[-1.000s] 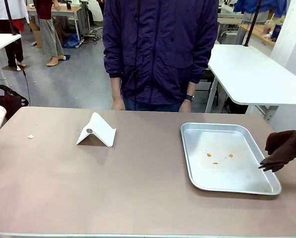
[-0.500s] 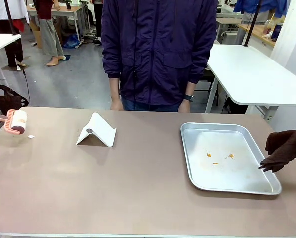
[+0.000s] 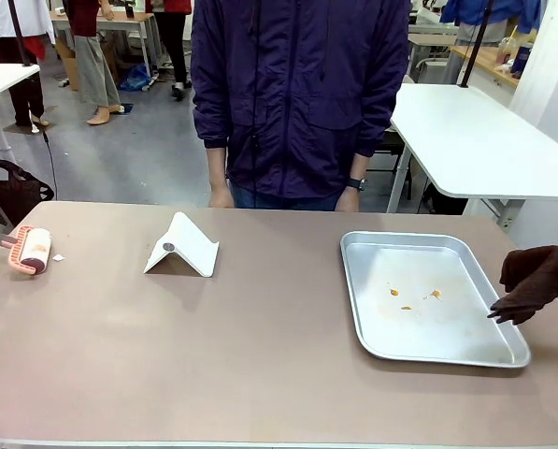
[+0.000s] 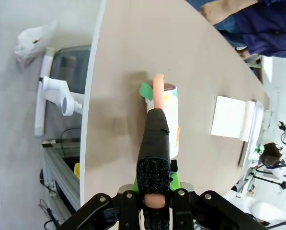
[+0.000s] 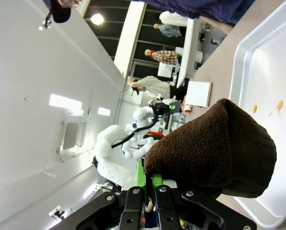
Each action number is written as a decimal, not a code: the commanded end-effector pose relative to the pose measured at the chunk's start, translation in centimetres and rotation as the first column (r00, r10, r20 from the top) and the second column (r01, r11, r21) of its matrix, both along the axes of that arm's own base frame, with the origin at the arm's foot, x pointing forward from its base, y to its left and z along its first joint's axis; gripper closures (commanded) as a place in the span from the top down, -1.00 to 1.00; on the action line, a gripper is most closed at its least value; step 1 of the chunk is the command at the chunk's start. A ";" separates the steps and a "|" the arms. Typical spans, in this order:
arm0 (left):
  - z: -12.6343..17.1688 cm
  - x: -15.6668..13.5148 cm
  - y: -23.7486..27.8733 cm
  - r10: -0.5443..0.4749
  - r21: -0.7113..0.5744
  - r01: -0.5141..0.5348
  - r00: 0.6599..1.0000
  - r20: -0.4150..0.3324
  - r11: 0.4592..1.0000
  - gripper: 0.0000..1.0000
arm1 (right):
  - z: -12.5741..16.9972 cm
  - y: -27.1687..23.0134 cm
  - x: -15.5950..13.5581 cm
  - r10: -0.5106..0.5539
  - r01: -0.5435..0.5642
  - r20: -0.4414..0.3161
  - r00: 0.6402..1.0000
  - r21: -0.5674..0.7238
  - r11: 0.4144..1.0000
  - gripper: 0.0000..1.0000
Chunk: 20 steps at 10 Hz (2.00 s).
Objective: Clean the surface of the table.
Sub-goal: If a person points to the right, clean the right side of the table with your right hand, and if they point to the left, clean the left side with your left hand.
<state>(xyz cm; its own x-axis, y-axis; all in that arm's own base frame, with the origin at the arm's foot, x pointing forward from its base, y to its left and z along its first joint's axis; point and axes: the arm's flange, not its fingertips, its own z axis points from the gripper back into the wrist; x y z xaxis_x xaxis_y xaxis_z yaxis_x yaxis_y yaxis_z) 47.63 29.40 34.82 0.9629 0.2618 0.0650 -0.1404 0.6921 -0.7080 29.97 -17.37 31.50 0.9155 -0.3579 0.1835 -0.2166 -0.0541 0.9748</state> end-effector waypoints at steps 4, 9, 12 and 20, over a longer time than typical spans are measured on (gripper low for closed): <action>-1.5 -0.7 -1.7 -0.061 0.031 0.062 0.997 -0.046 0.998 -0.56 | 0.6 0.0 -0.1 0.000 0.000 -0.007 1.000 -0.002 1.000 -1.00; -2.3 2.3 -6.6 -0.160 0.039 0.164 0.982 -0.096 0.986 -0.56 | 0.6 0.0 -0.1 0.000 0.000 -0.007 1.000 -0.002 1.000 -1.00; -1.6 3.3 -8.6 -0.196 0.012 0.197 0.979 -0.048 0.980 -0.56 | 0.6 0.0 -0.1 0.000 0.000 -0.007 1.000 -0.002 1.000 -1.00; 3.4 -0.7 -3.1 -0.166 -0.224 0.206 0.968 0.186 0.953 -0.56 | 0.6 0.0 -0.1 0.000 0.000 -0.007 1.000 -0.002 1.000 -1.00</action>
<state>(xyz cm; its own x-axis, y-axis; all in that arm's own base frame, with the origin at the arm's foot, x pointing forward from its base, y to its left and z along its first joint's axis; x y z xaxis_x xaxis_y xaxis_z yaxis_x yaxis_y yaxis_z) 48.16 25.52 36.15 0.9881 0.1163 0.1009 0.0130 0.5894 -0.8077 29.97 -17.36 31.49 0.9156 -0.3578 0.1835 -0.2165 -0.0541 0.9748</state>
